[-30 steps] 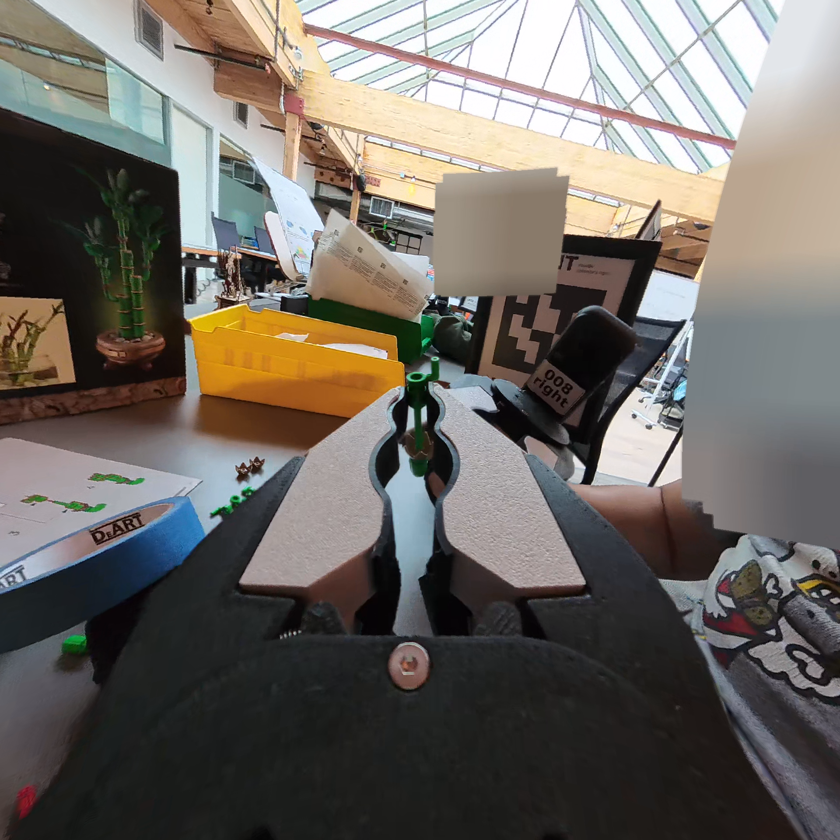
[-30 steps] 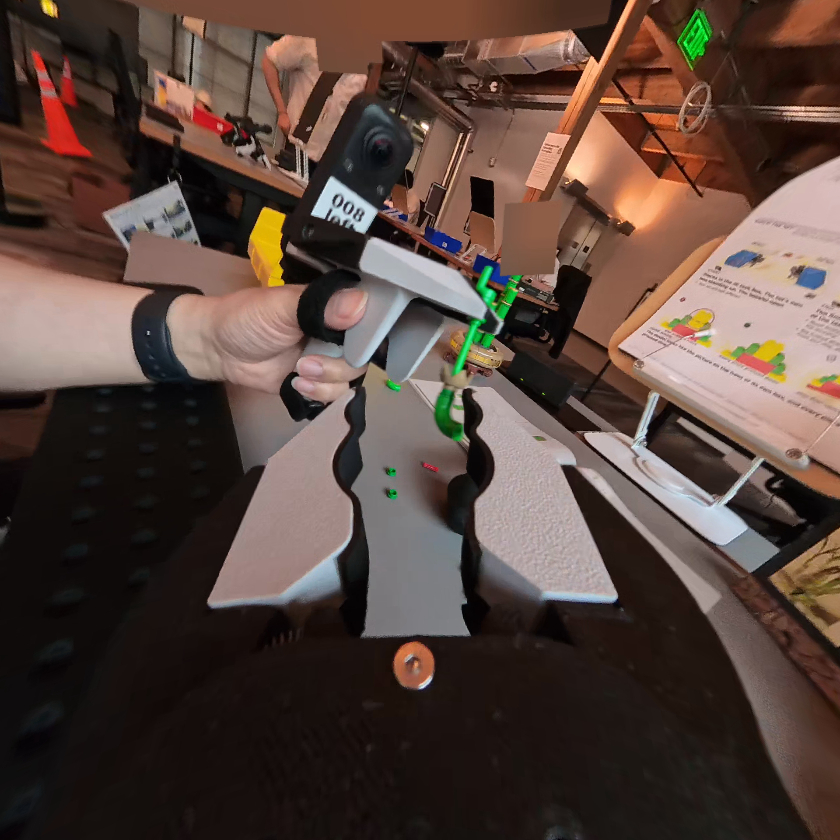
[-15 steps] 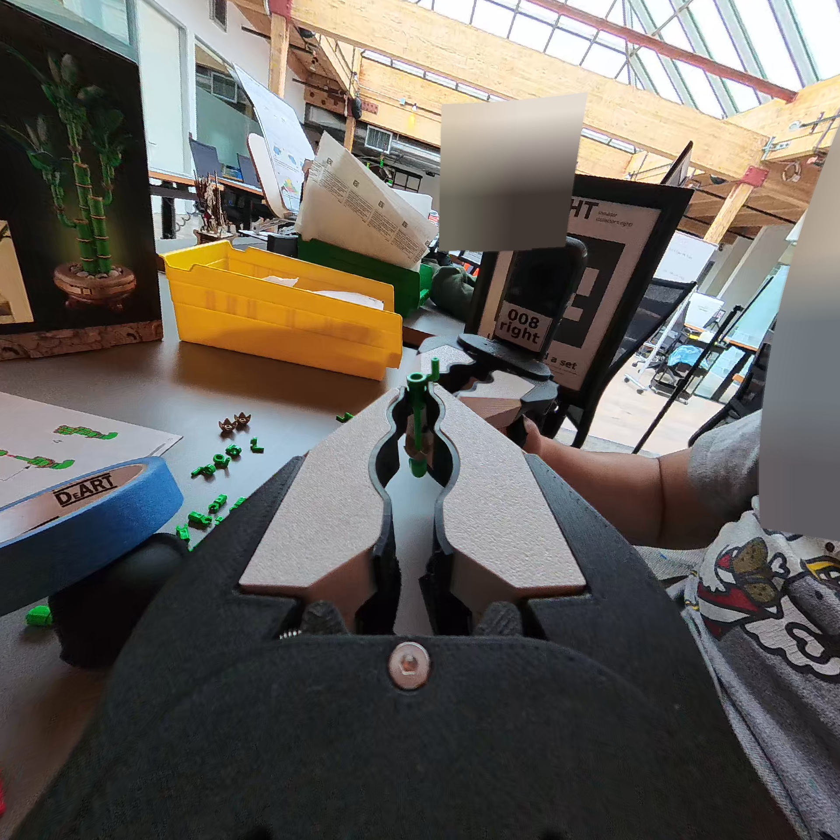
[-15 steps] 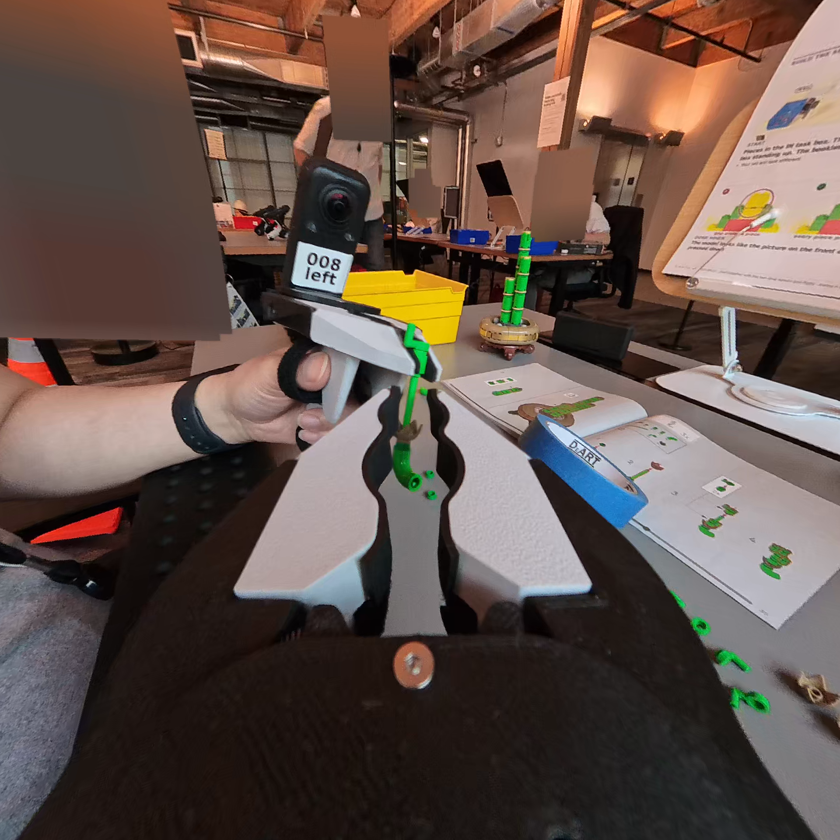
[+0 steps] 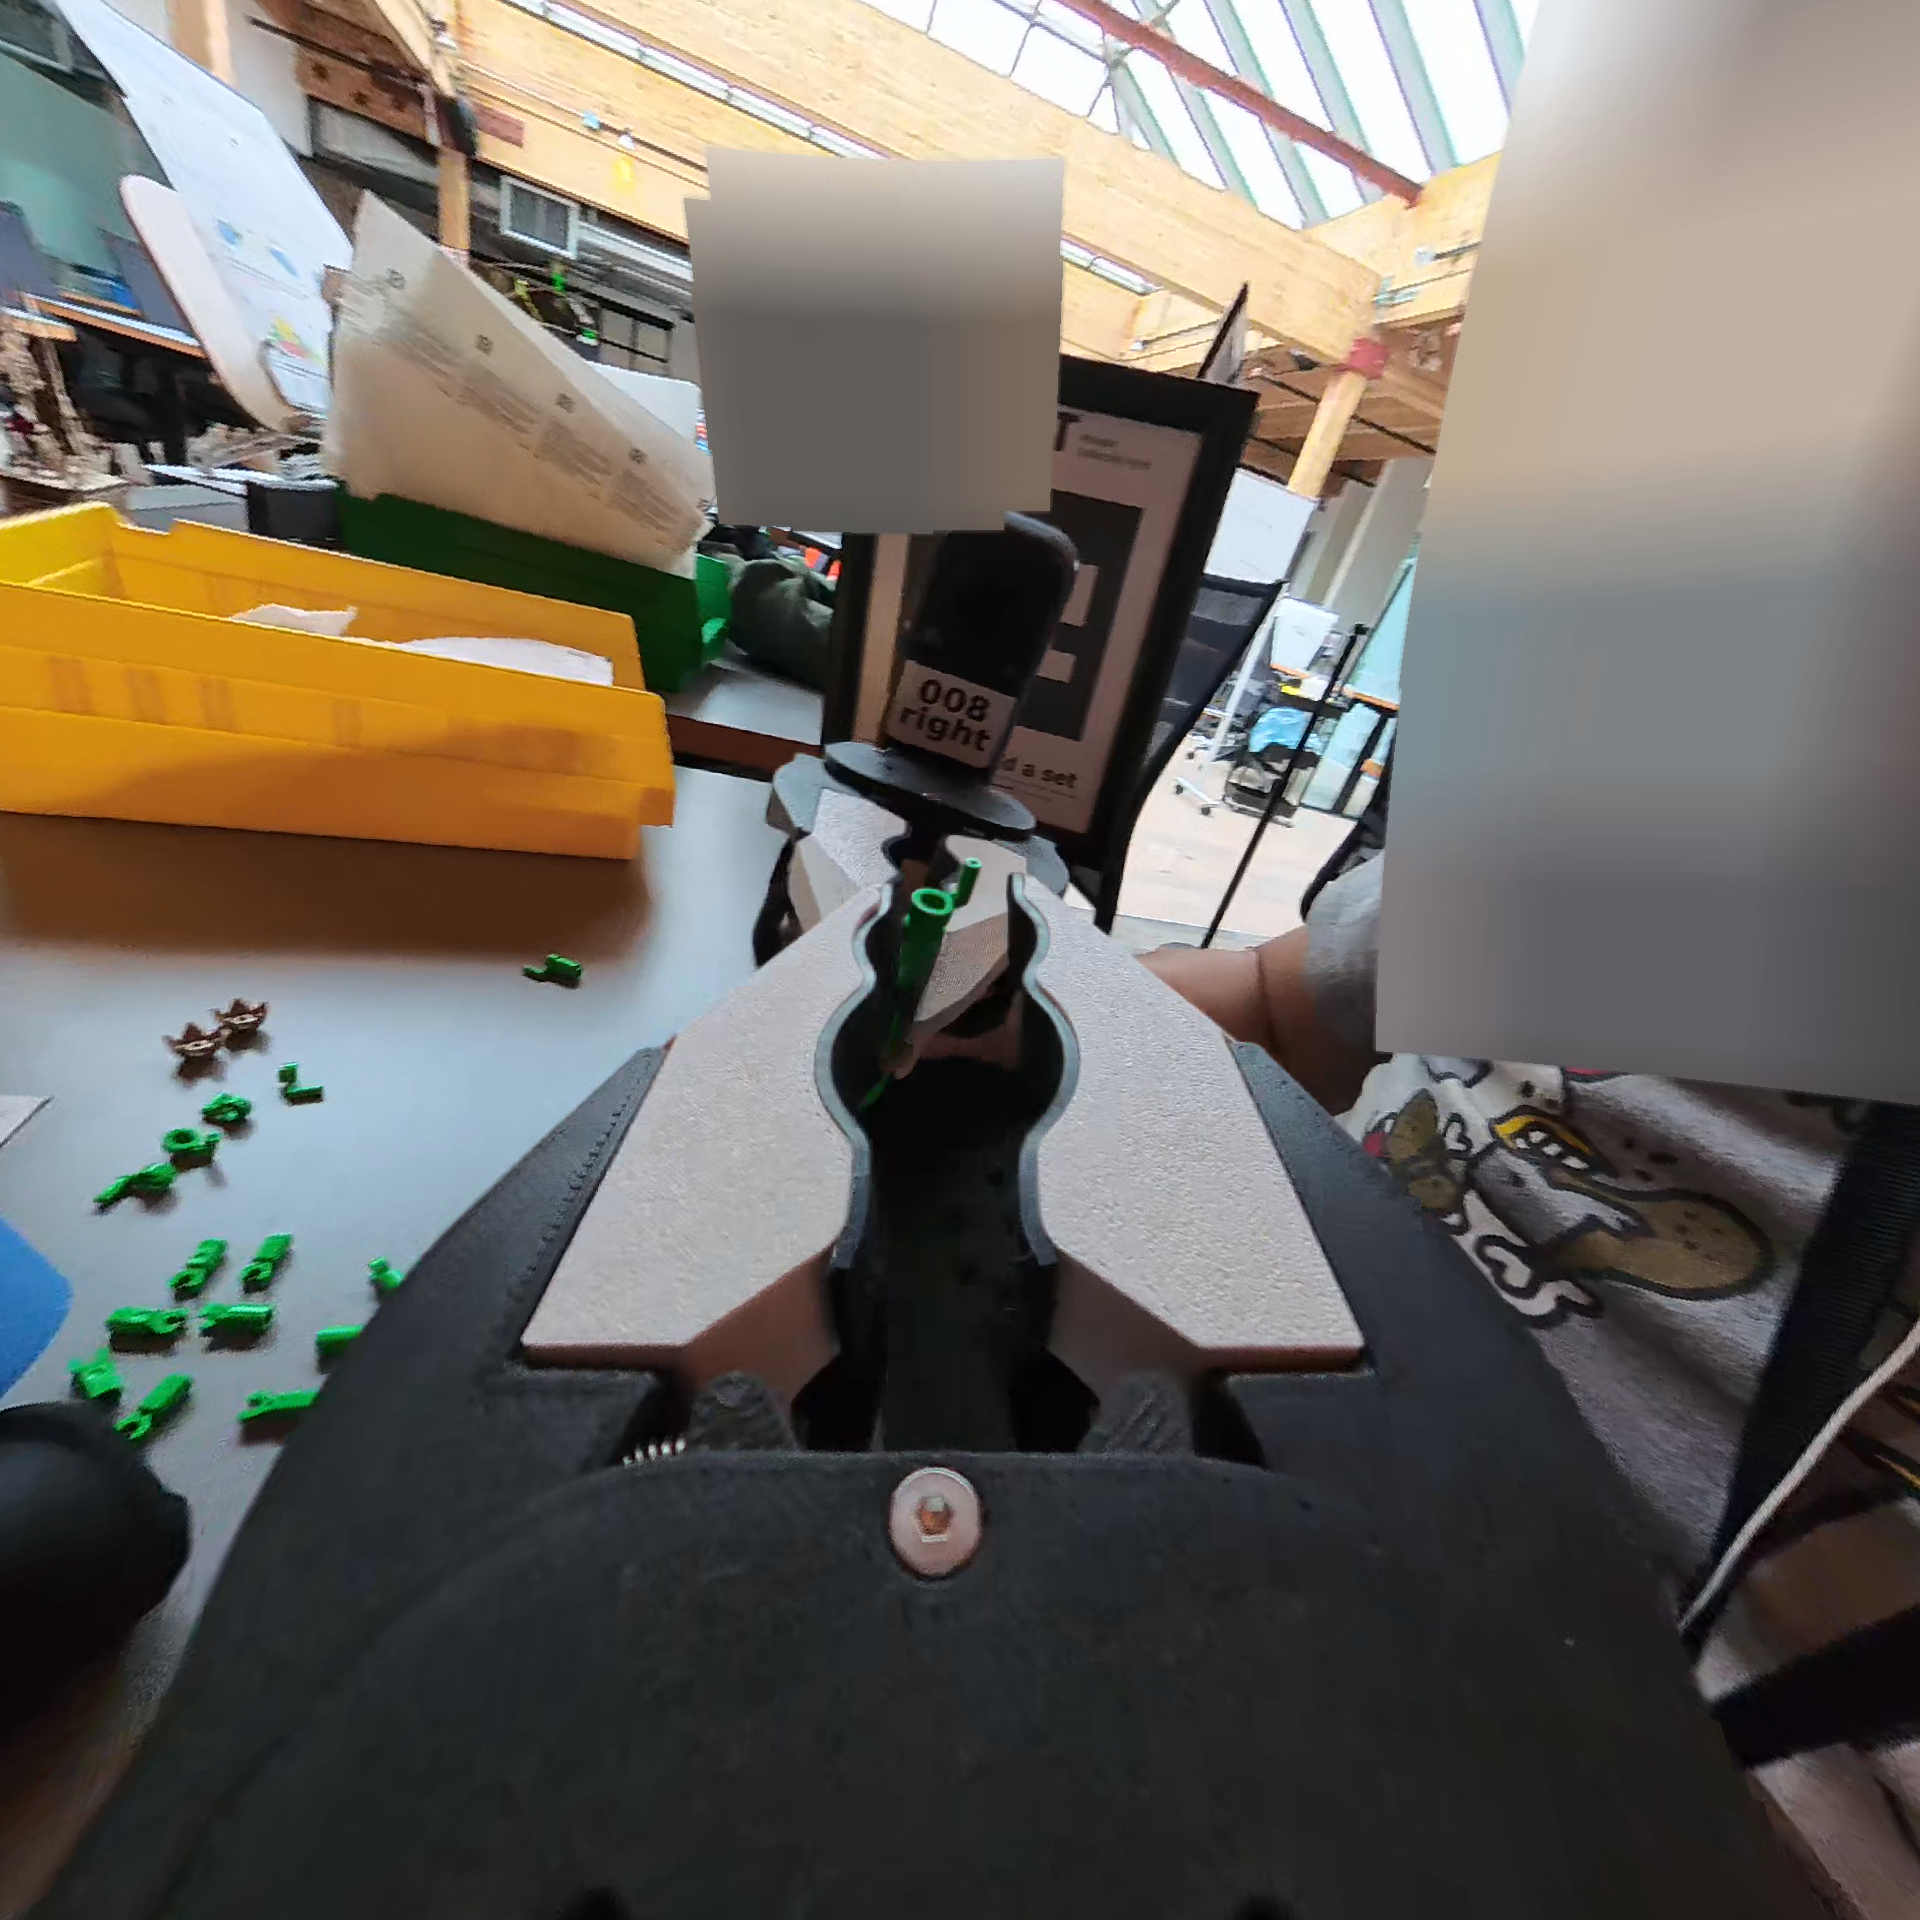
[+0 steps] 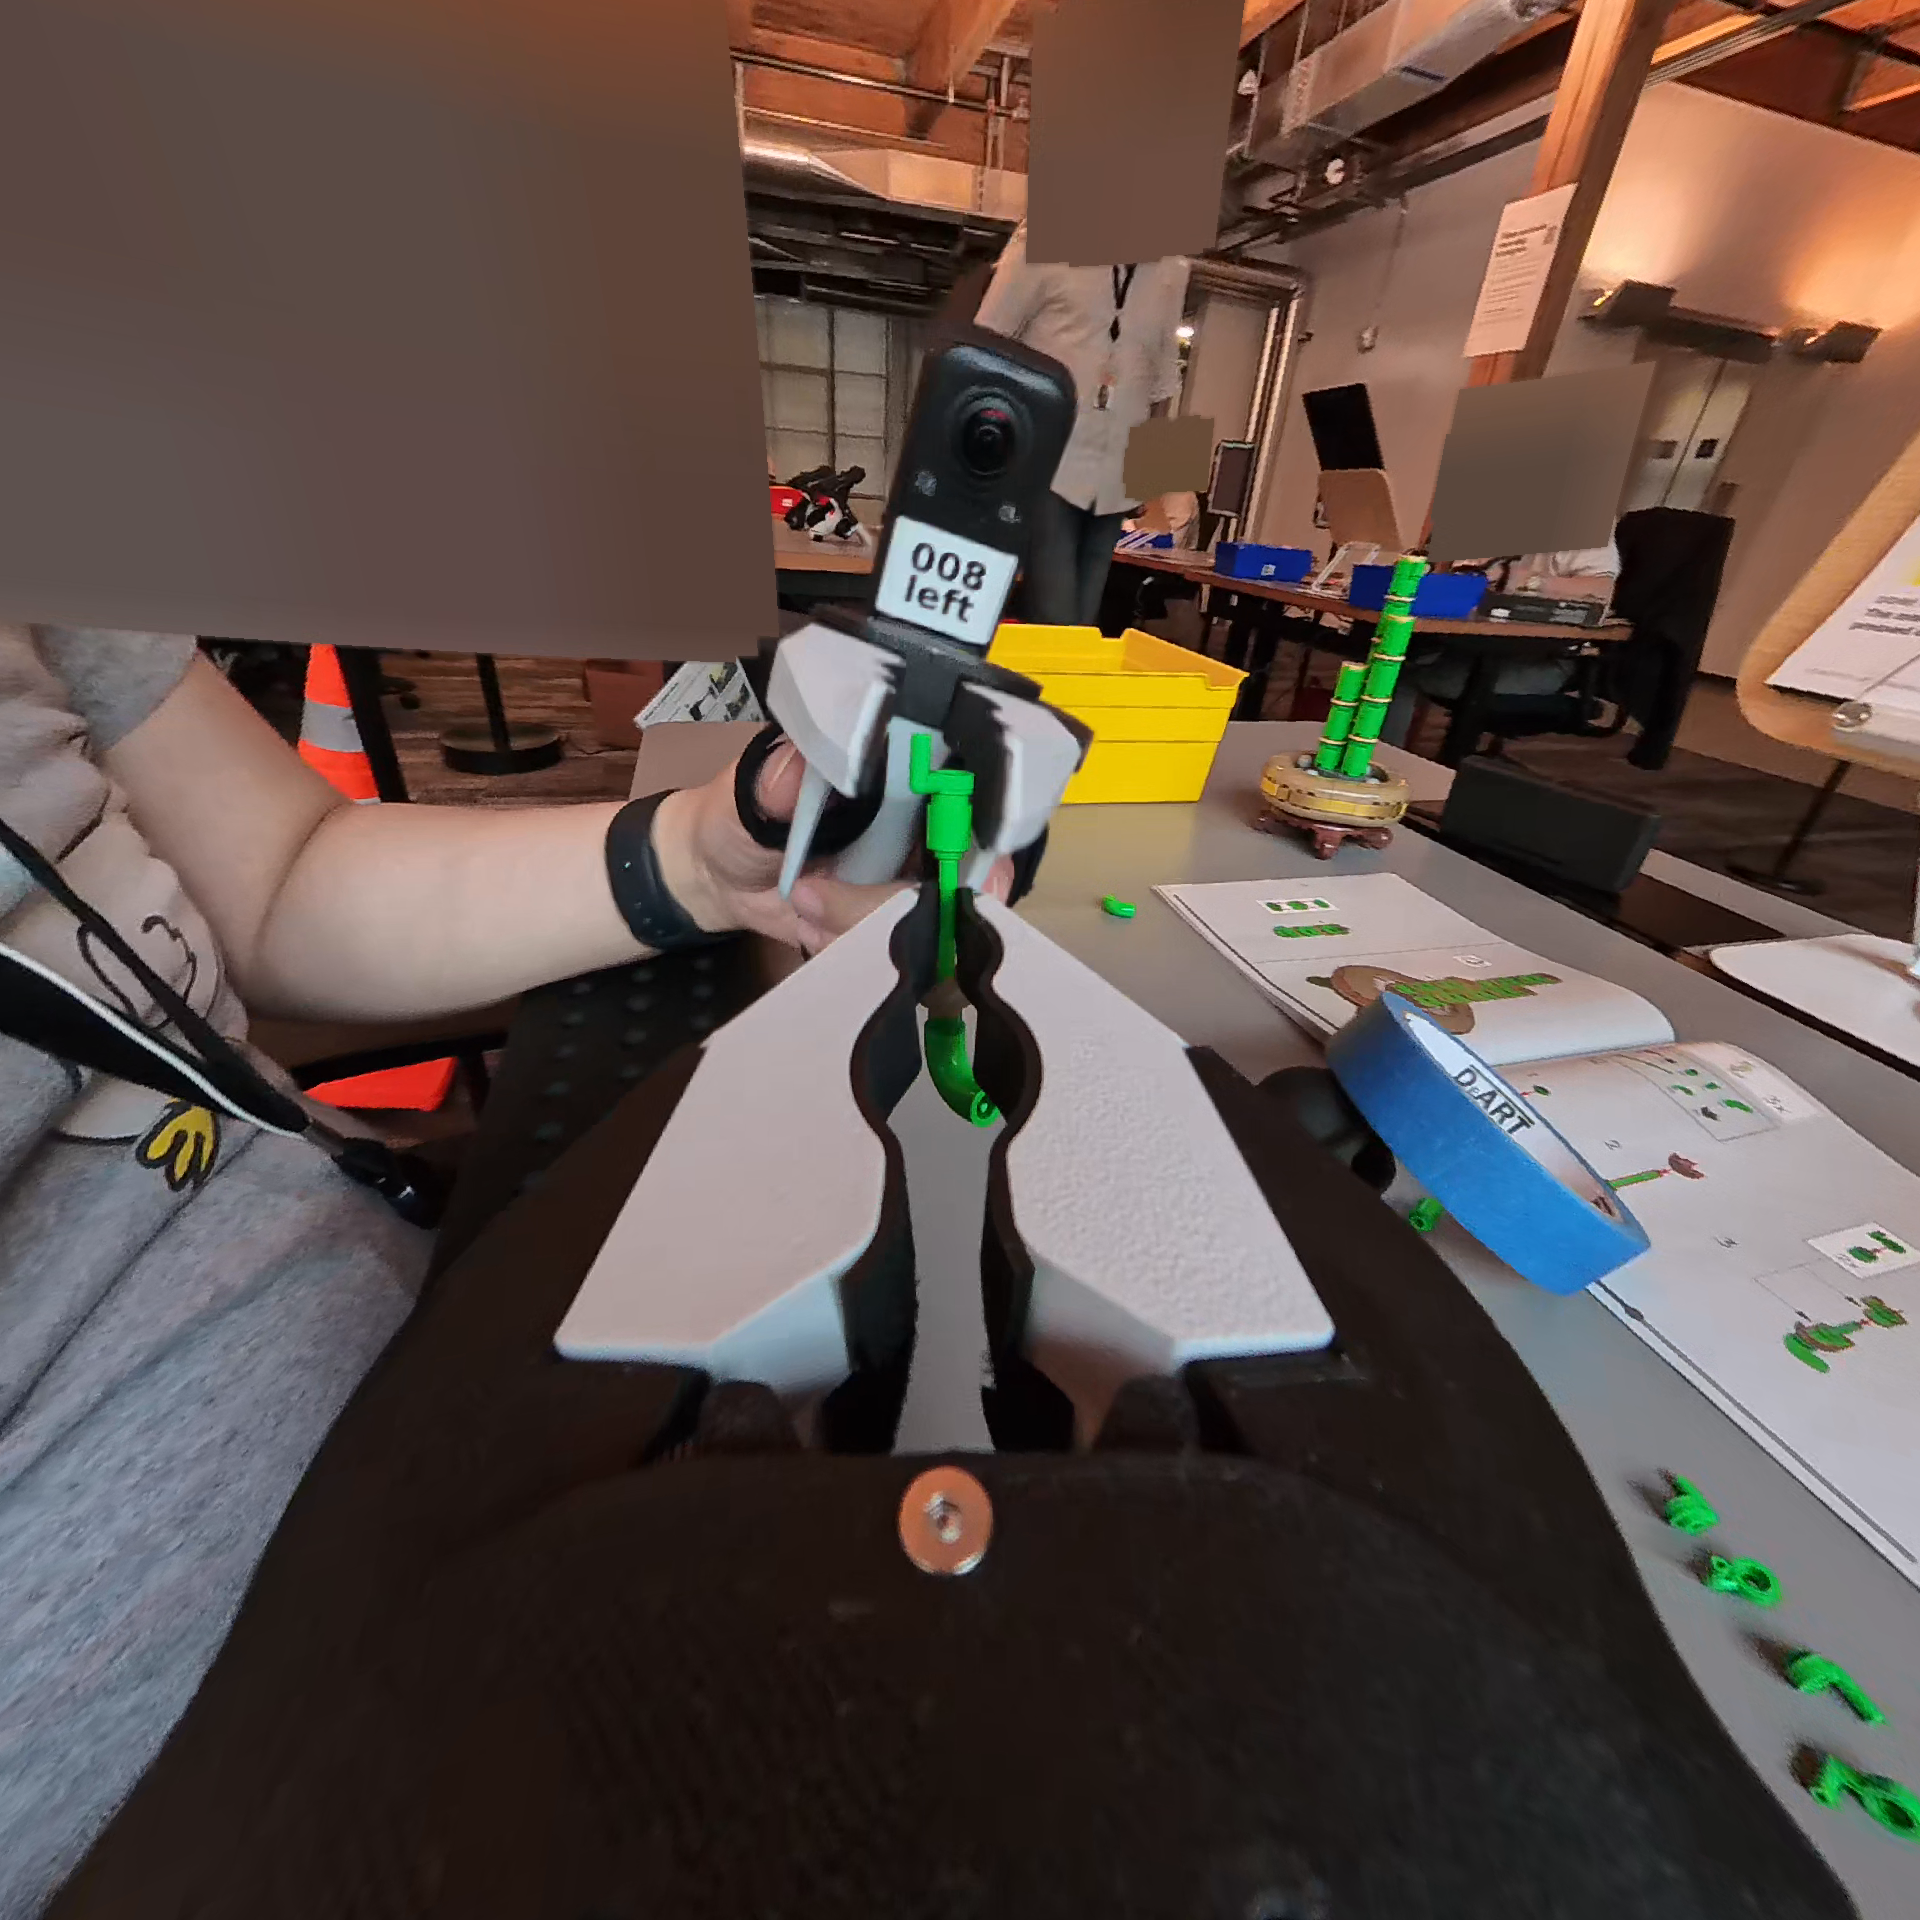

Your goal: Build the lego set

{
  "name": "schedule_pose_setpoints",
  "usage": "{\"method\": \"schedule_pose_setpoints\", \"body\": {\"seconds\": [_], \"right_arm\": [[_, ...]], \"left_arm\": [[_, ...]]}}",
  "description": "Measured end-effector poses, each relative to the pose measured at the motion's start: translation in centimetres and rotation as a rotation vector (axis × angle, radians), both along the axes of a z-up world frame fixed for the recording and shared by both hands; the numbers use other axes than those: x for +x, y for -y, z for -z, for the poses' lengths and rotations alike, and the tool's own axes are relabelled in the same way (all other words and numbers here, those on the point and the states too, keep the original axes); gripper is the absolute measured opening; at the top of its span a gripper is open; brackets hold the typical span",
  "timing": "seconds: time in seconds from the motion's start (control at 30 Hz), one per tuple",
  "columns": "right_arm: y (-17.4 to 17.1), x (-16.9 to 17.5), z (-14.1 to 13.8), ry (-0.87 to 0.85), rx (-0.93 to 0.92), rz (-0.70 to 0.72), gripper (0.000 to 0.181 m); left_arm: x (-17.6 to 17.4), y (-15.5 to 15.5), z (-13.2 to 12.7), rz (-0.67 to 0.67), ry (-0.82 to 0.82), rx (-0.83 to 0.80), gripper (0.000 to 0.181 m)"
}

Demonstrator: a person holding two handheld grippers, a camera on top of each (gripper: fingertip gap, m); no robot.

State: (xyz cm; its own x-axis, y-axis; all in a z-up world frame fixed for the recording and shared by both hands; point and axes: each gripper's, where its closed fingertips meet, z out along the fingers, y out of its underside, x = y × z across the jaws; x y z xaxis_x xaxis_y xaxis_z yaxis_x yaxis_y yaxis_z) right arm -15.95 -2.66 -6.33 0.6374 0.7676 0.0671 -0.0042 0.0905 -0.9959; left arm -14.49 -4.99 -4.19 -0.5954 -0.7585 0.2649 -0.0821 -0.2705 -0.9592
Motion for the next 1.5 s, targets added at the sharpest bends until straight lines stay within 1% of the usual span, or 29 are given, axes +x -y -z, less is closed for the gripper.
{"method": "schedule_pose_setpoints", "body": {"seconds": [0.07, 0.2, 0.3, 0.4, 0.53, 0.6, 0.7, 0.8, 0.87, 0.93, 1.07, 1.13, 1.17, 1.3, 1.5], "right_arm": [[0.4, -0.3, 0.0, -0.001, -0.002, -0.033, 0.000], [0.9, -0.5, -0.1, 0.002, 0.020, -0.055, 0.000], [1.2, -0.6, -0.1, 0.007, 0.031, -0.072, 0.000], [1.3, -0.6, 0.0, 0.004, 0.032, -0.073, 0.000], [0.8, -0.2, 0.4, 0.015, 0.015, -0.044, 0.000], [0.5, 0.0, 0.7, 0.039, 0.016, -0.017, 0.000], [0.3, -0.3, 1.5, 0.178, 0.084, 0.053, 0.000], [0.1, -0.9, 2.8, 0.361, 0.165, 0.119, 0.000], [0.0, -1.2, 3.5, 0.463, 0.213, 0.153, 0.000], [-0.1, -1.4, 3.9, 0.525, 0.247, 0.170, 0.000], [-0.6, -1.7, 4.9, 0.586, 0.237, 0.168, 0.000], [-0.9, -1.9, 5.5, 0.612, 0.224, 0.167, 0.000], [-1.1, -1.9, 5.7, 0.628, 0.212, 0.178, 0.000], [-1.7, -1.8, 6.9, 0.699, 0.178, 0.209, 0.000], [-1.9, -1.7, 7.7, 0.768, 0.169, 0.233, 0.000]], "left_arm": [[-0.5, 0.3, -0.4, 0.035, 0.019, -0.003, 0.017], [-0.9, 0.5, -0.7, 0.077, 0.033, -0.024, 0.014], [-0.9, 0.4, -0.6, 0.080, 0.045, -0.010, 0.007], [-1.0, 0.3, -0.5, 0.061, 0.070, 0.033, 0.006], [-1.5, -0.5, -0.5, 0.052, 0.045, 0.052, 0.009], [-1.6, -1.2, 0.3, 0.001, 0.022, 0.148, 0.008], [-1.9, -1.3, 1.8, -0.075, -0.005, 0.340, 0.008], [-2.8, -0.9, 3.4, -0.104, -0.019, 0.446, 0.005], [-3.5, -1.0, 4.1, -0.126, -0.030, 0.466, 0.002], [-4.4, -1.3, 4.3, -0.146, -0.025, 0.458, 0.000], [-5.4, -2.1, 3.4, -0.196, 0.026, 0.409, 0.000], [-5.2, -2.3, 3.4, -0.215, 0.019, 0.416, 0.000], [-5.0, -2.6, 3.8, -0.233, 0.001, 0.426, 0.000], [-4.6, -2.6, 5.1, -0.235, -0.056, 0.469, 0.001], [-4.1, -2.7, 7.5, -0.233, -0.157, 0.539, 0.002]]}}
